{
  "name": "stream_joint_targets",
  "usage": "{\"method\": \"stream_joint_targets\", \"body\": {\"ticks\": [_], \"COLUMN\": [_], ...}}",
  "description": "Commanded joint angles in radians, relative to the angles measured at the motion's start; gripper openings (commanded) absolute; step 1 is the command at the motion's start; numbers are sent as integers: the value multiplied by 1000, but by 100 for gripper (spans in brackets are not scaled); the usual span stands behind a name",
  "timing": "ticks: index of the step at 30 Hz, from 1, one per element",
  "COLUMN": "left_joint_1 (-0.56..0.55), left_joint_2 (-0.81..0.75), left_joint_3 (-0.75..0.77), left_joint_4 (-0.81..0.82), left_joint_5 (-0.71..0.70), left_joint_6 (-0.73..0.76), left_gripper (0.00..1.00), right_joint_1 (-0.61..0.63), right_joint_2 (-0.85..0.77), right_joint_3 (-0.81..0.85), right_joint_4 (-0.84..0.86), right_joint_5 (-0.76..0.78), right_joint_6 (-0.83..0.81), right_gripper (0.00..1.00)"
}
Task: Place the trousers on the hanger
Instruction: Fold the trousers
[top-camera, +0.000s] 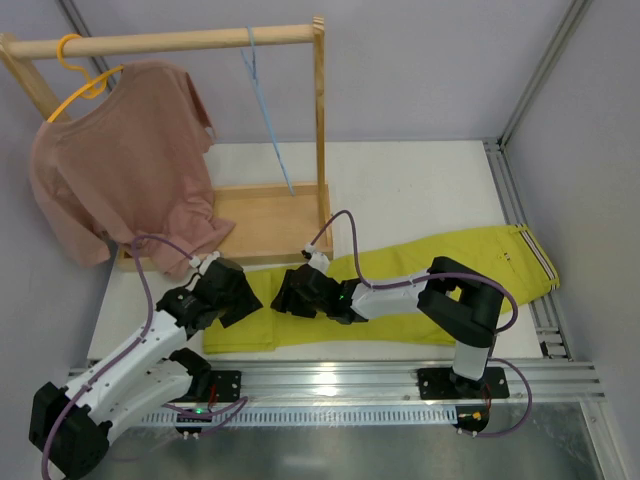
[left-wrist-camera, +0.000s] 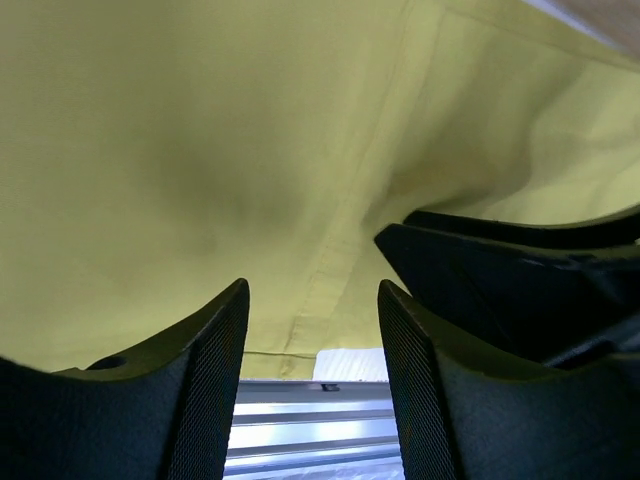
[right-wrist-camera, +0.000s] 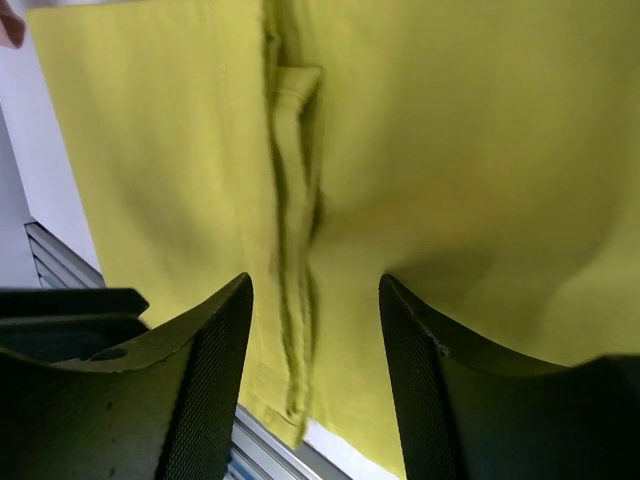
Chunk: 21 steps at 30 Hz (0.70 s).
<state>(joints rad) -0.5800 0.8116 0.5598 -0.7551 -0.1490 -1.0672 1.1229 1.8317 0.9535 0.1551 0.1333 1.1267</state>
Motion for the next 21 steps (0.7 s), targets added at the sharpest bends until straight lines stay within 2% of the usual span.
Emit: {"method": "stream_joint_targets", "body": {"ticks": [1, 5, 10, 21], "left_joint_1": [2, -20, -29, -170], "left_joint_2": [73, 142, 155, 326], "left_joint_3": [-43, -11, 2, 89], "left_joint_4": [97, 88, 54, 69], "left_joint_5": [107, 68, 15, -63], "left_joint_6": [19, 49, 64, 7], "left_gripper": [54, 52, 46, 43], "right_joint_1": [8, 3, 5, 5], "right_joint_2": [-98, -199, -325, -353], "right_joint_3": [-97, -137, -196, -262], "right_joint_4": [80, 22, -37, -11], "right_joint_5": [75, 103, 149, 137], "right_joint_6": [21, -45, -53, -38], "right_gripper": [56, 52, 52, 50]}}
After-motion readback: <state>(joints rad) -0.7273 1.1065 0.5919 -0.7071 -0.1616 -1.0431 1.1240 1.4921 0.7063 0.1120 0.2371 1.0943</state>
